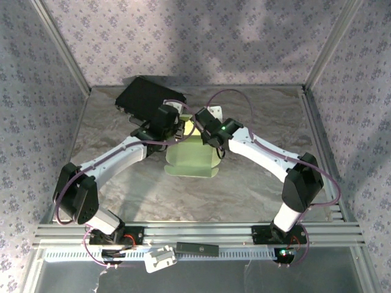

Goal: Fold the paper box

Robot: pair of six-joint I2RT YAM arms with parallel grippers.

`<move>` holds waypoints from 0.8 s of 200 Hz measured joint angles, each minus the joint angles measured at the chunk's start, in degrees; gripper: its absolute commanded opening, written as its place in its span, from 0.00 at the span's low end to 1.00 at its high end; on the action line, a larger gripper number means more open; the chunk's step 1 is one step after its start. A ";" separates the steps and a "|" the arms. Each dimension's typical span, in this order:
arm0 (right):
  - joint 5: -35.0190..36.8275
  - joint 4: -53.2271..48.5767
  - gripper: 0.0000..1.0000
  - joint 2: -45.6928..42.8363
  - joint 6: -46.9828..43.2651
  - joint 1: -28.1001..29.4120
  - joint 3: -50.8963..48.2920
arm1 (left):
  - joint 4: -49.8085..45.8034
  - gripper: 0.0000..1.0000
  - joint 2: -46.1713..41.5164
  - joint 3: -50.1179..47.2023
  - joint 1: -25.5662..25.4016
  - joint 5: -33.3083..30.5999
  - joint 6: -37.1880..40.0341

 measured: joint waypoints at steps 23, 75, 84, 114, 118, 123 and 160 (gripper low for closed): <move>0.11 -0.11 0.00 0.31 0.48 0.00 0.04 | -0.09 0.06 0.20 0.07 -1.68 -4.22 -0.48; -0.74 -0.28 0.00 0.31 0.39 0.00 0.07 | -1.90 0.59 -1.64 0.00 -2.10 -0.37 -1.55; -0.96 -0.28 0.00 0.31 0.39 -0.02 0.07 | -2.19 0.60 -3.15 -0.07 -2.03 1.53 -1.70; -1.42 -0.39 0.00 0.33 0.39 -0.24 0.11 | -2.97 0.61 -9.18 -1.90 -0.44 7.32 -2.43; -1.44 -0.42 0.00 0.35 0.39 -0.31 0.11 | -3.04 0.61 -9.86 -2.19 -0.26 7.85 -2.43; -1.57 -0.48 0.00 0.35 0.39 -0.37 0.11 | -3.04 0.61 -10.73 -2.71 0.04 8.48 -2.47; -2.29 -0.68 0.00 0.37 0.39 -0.55 0.13 | -3.06 0.60 -13.27 -7.80 1.79 11.82 -3.50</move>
